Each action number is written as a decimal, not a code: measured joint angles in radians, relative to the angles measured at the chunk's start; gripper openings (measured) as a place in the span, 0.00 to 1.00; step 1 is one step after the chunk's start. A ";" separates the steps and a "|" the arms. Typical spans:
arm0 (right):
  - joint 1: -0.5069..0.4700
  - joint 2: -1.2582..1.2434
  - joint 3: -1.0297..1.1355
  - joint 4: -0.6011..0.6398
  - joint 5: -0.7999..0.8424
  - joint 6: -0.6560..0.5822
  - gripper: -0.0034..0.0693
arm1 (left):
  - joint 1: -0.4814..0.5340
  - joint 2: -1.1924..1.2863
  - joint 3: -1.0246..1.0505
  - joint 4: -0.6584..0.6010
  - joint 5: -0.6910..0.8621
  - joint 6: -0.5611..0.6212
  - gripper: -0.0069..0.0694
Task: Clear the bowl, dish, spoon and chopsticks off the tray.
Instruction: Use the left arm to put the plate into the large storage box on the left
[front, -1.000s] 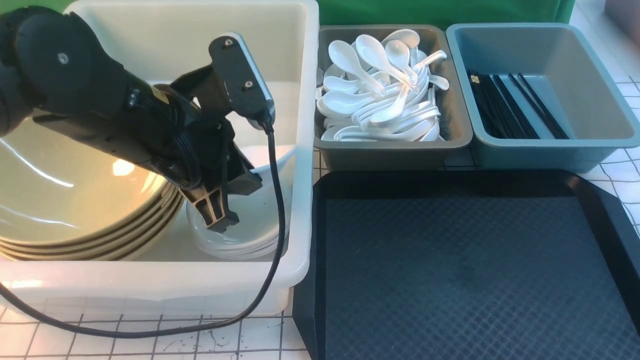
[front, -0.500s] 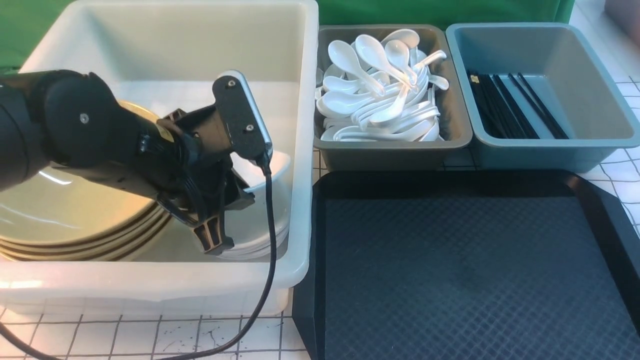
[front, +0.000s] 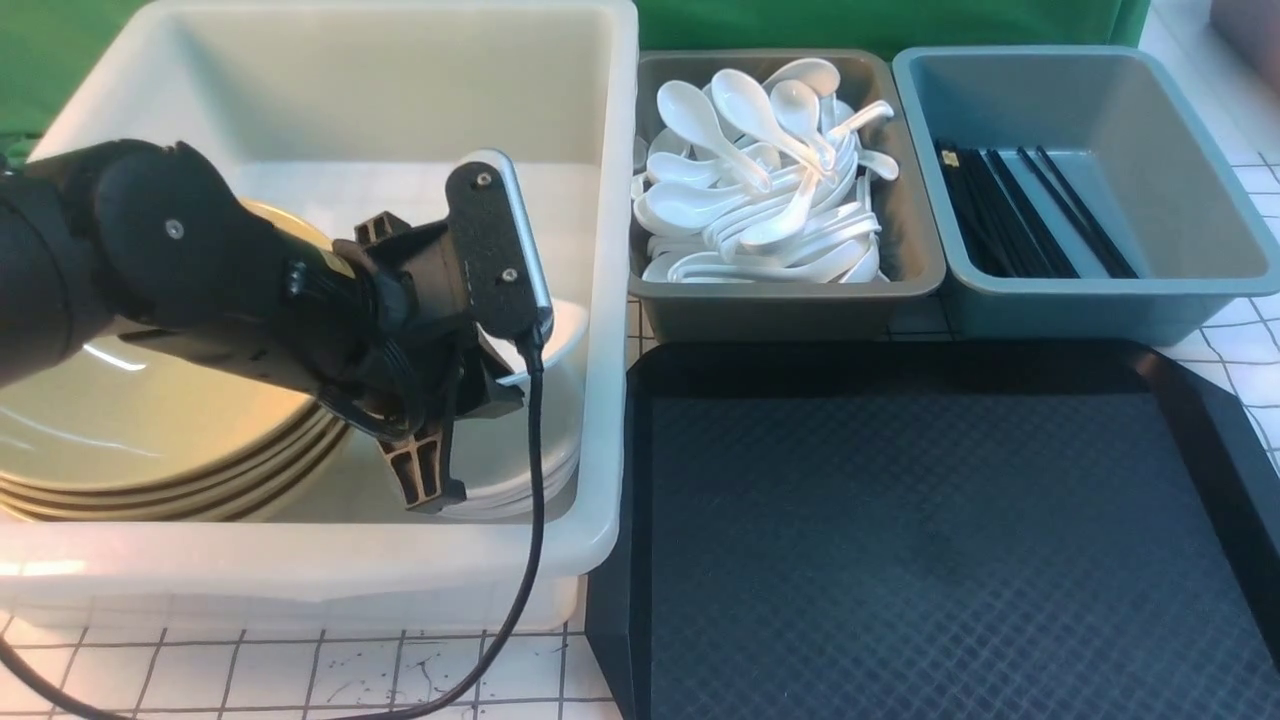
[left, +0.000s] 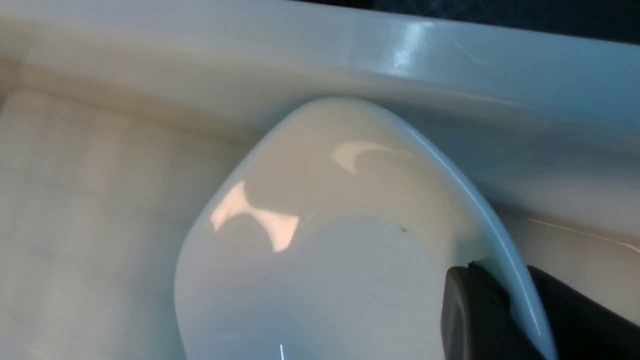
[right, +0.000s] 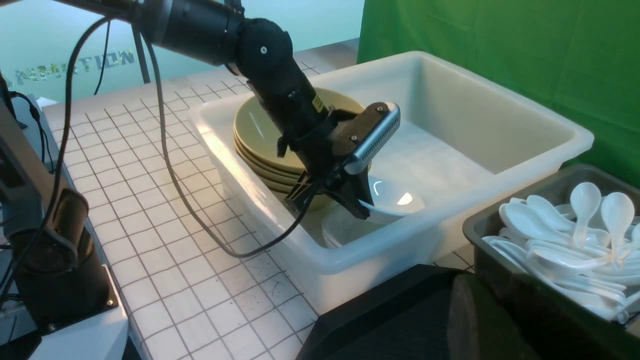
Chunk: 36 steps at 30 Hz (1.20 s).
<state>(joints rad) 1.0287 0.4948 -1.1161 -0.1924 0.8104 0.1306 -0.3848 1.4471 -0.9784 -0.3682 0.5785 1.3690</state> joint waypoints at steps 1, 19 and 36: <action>0.000 0.001 0.000 0.000 0.000 0.000 0.17 | 0.000 0.002 0.000 0.000 -0.003 0.000 0.11; 0.000 0.003 0.000 0.000 0.027 0.000 0.18 | 0.007 0.075 0.000 -0.015 -0.058 -0.018 0.12; 0.000 0.003 0.000 0.000 0.026 0.000 0.18 | 0.003 0.046 0.000 -0.090 0.001 -0.082 0.59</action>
<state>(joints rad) 1.0287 0.4974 -1.1161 -0.1924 0.8367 0.1306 -0.3817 1.4936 -0.9784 -0.4583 0.5795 1.2874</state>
